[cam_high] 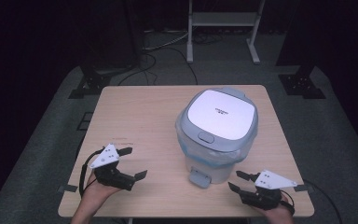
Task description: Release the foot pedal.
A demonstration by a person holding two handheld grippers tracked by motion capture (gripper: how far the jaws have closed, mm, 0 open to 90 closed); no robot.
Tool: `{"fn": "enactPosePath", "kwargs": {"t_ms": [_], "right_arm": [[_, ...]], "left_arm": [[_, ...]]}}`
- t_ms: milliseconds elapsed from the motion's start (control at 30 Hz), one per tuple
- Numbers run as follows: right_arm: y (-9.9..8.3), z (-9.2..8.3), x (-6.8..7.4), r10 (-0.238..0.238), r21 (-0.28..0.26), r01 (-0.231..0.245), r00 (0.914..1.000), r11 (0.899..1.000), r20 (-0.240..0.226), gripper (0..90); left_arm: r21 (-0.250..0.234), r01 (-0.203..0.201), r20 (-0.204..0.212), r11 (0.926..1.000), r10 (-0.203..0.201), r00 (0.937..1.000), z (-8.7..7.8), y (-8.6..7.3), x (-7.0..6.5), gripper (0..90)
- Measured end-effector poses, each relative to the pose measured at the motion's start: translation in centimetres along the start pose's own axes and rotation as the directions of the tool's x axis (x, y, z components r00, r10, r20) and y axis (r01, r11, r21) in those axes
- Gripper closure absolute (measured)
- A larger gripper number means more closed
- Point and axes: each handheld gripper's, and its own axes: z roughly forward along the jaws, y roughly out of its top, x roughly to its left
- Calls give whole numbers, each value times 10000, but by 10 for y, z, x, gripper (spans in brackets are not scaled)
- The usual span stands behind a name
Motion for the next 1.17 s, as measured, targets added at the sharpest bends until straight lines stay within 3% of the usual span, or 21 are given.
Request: {"fn": "enactPosePath", "kwargs": {"t_ms": [233, 367, 567, 767, 800, 833, 867, 900, 1000, 1167], "right_arm": [[-7, -4, -25, 397, 303, -423, 9957, 9986, 836, 371], [-16, -3, -48, 687, 942, -843, 9851, 9920, 1578, 287], [-24, -4, -64, 1115, 1335, -1399, 9733, 9811, 2007, 237], [-31, -1, -74, 1254, 2066, -1716, 9677, 9633, 2188, 174], [-32, 1, -74, 1205, 2270, -1707, 9682, 9588, 2193, 161], [-34, 4, -74, 1091, 2581, -1642, 9705, 9521, 2149, 143], [-34, 4, -74, 1091, 2581, -1642, 9705, 9521, 2149, 143], [-37, 8, -73, 1052, 2824, -1609, 9736, 9457, 2025, 121], [-37, 9, -73, 1083, 2758, -1605, 9748, 9477, 1952, 122], [-38, 9, -73, 1093, 2692, -1601, 9749, 9497, 1941, 122]], "left_arm": [[798, 20, -410, 9968, 13, 9992, 0, -21, 6, 0], [1376, 29, -620, 9905, 57, 9981, 4, -34, 9, 0], [2058, 117, -675, 9785, 23, 9977, 8, -50, 13, 0], [2783, 84, -804, 9605, 146, 9967, 14, -61, 16, 0], [2847, 62, -823, 9586, 179, 9964, 15, -62, 16, 0], [3059, 4, -858, 9521, 272, 9959, 17, -65, 16, 0], [3059, 4, -858, 9521, 272, 9959, 17, -65, 16, 0], [3174, 12, -804, 9483, 256, 9964, 19, -67, 16, 0], [3545, 3, -741, 9350, 278, 9969, 24, -73, 17, 0], [3503, 135, -703, 9365, 119, 9975, 25, -75, 18, 0]]}}
